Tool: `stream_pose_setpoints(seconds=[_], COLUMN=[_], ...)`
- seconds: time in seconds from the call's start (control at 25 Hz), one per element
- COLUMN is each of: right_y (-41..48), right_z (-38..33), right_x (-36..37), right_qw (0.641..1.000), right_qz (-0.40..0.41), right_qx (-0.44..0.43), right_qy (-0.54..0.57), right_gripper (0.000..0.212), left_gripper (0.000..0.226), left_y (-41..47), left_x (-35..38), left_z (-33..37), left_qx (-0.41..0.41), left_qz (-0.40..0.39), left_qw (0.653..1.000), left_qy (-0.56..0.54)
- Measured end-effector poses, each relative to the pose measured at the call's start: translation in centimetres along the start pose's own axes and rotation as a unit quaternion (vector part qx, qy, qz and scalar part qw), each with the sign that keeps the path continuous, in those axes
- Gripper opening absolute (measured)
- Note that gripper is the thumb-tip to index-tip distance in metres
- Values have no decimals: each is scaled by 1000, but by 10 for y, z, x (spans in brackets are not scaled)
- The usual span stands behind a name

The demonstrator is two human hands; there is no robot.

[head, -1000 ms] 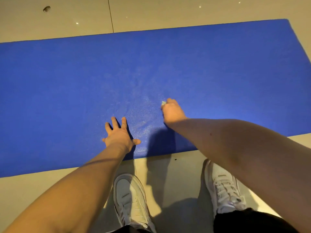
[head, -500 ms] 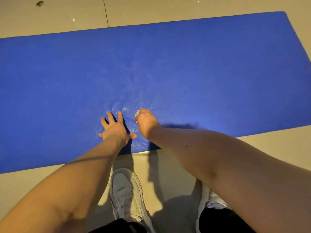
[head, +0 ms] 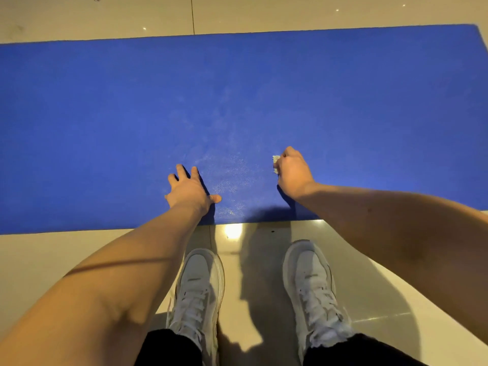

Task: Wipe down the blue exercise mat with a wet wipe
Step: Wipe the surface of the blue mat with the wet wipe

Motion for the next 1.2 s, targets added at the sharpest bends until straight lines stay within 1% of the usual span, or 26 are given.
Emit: stream_pose_setpoints(seconds=[0.04,0.12,0.2,0.28,0.4,0.48,0.6,0.68,0.8,0.88,0.92,1.04,1.16,1.2], right_y=[-1,-4,-6,-8,-8,-8,-14,-14,-13,-10,-9,-7,-9,-10], right_z=[4,3,-1,-11,-49,-85,-121,-122,-99,-67,-48,-1,-11,-22], right_x=[1,7,11,14,24,36,49,51,43,35,27,14,22,29], right_qw=[1000,996,988,981,992,995,987,982,979,984,987,997,1000,1000], right_qz=[6,18,38,54,27,-20,-75,-76,-63,-40,-24,6,16,10], right_qx=[14,38,61,59,19,-49,-128,-163,-193,-174,-158,-82,-18,-21], right_qy=[27,76,140,177,124,90,68,57,26,28,11,-7,9,14], right_gripper=[17,16,6,5,14,20,21,21,21,20,21,24,21,19], left_gripper=[112,115,119,121,121,120,118,118,119,120,121,122,122,122], left_y=[-3,-6,-3,-3,-2,-1,-1,0,0,-1,-1,0,-1,-2], left_x=[3,5,2,1,5,5,4,4,4,4,4,4,4,3], left_z=[-1,-6,-8,-7,-1,-2,-1,-1,-1,-1,-2,-1,0,0], left_qx=[3,25,39,31,26,23,25,25,21,17,14,16,16,14], left_qz=[-2,-18,-28,-22,-9,-9,-11,-12,-11,-15,-17,-12,-11,-12], left_qw=[1000,999,998,998,998,998,998,998,998,998,998,998,998,998], left_qy=[0,20,38,55,63,60,48,48,52,55,56,57,54,54])
Point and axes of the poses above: each hand's wrist, its own y-axis towards the middle knuckle, its own x-axis out of the palm, z = x × y, the point moved 4 cm from there along y, towards the middle knuckle, and after that the axes turned 3 degrees about -z, right-handed, at the moved point
